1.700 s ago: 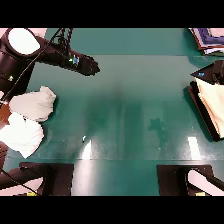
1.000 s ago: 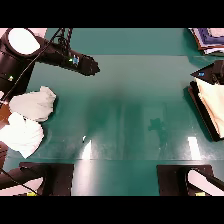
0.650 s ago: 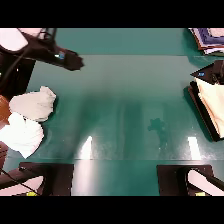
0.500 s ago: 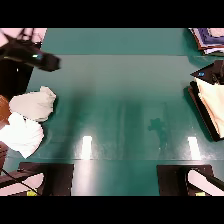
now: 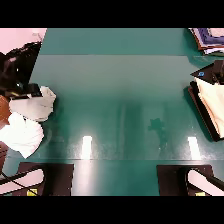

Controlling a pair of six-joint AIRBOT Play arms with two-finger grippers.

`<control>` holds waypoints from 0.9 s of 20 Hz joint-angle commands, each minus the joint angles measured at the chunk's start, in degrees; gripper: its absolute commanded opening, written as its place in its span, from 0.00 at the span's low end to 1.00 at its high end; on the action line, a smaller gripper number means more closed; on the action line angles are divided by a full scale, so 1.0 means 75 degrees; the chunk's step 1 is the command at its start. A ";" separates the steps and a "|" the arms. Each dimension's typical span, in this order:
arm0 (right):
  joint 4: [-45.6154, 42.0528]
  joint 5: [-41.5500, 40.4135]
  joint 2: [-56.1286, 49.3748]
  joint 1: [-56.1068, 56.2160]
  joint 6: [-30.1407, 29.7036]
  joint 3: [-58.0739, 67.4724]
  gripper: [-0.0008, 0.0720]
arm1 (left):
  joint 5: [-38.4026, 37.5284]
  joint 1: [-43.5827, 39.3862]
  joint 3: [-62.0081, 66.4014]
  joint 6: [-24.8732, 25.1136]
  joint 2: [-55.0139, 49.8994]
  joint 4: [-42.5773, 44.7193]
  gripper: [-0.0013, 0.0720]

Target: Fold the shirts.

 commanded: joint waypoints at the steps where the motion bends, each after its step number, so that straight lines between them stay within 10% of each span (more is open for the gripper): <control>1: 0.0000 -0.0003 -0.0003 0.0006 0.0003 0.0000 0.03 | 0.0994 0.0152 -0.1239 -0.0047 -0.0003 0.0093 1.00; 3: 0.0000 -0.0032 0.0000 0.0006 0.0003 0.0000 0.03 | 0.0979 0.0152 -0.1376 -0.0064 -0.0003 0.0114 0.91; 5: 0.0006 -0.0102 -0.0003 0.0006 0.0006 0.0000 0.03 | 0.0784 0.0149 -0.1326 -0.0047 0.0009 0.0108 0.16; 6: 0.0015 -0.0143 0.0000 0.0006 0.0006 0.0000 0.03 | 0.0656 0.0149 -0.1262 -0.0050 0.0009 0.0102 0.06; 18: 0.0460 -0.0831 -0.0003 0.0006 0.0006 0.3150 0.03 | -0.0612 -0.2419 0.4701 -0.0382 0.2736 -0.0364 0.06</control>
